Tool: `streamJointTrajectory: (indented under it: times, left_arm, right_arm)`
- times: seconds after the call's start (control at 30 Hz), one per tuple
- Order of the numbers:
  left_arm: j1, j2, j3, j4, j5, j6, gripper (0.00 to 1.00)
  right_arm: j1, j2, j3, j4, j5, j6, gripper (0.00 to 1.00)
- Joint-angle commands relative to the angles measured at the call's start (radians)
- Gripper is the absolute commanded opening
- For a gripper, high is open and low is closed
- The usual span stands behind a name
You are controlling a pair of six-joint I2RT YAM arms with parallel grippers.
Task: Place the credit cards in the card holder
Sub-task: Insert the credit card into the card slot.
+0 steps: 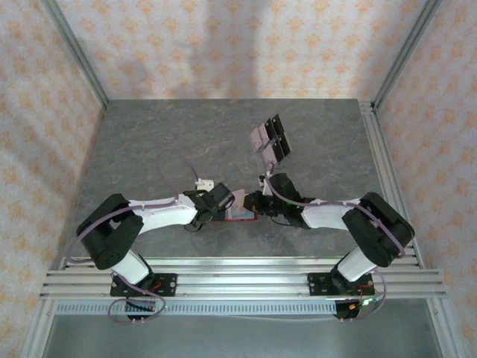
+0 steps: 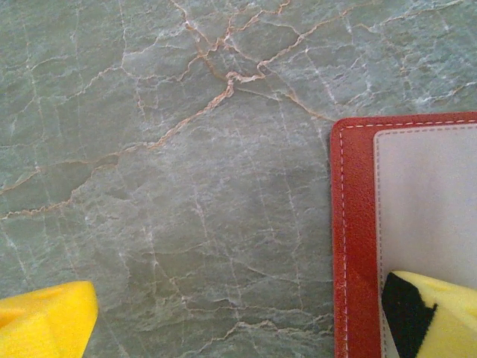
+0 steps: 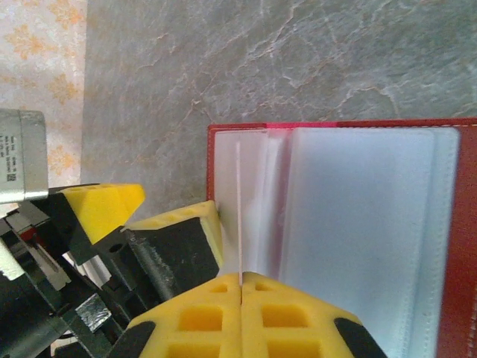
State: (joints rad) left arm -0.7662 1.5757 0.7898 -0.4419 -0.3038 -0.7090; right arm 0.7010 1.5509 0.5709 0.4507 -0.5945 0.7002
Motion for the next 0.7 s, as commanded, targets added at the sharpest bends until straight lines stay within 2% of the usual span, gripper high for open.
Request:
streamJointTrajectory:
  times: [0.0,0.67]
  left_arm:
    - [-0.011,0.001,-0.025,-0.024,-0.037,-0.01,1.0]
    - [-0.014,0.001,-0.037,-0.014,-0.034,-0.018,1.0]
  right_arm:
    - [0.01,0.023,-0.012,0.065,0.02,0.007,0.0]
    - [0.011,0.115,-0.036,0.184,0.021,0.032,0.0]
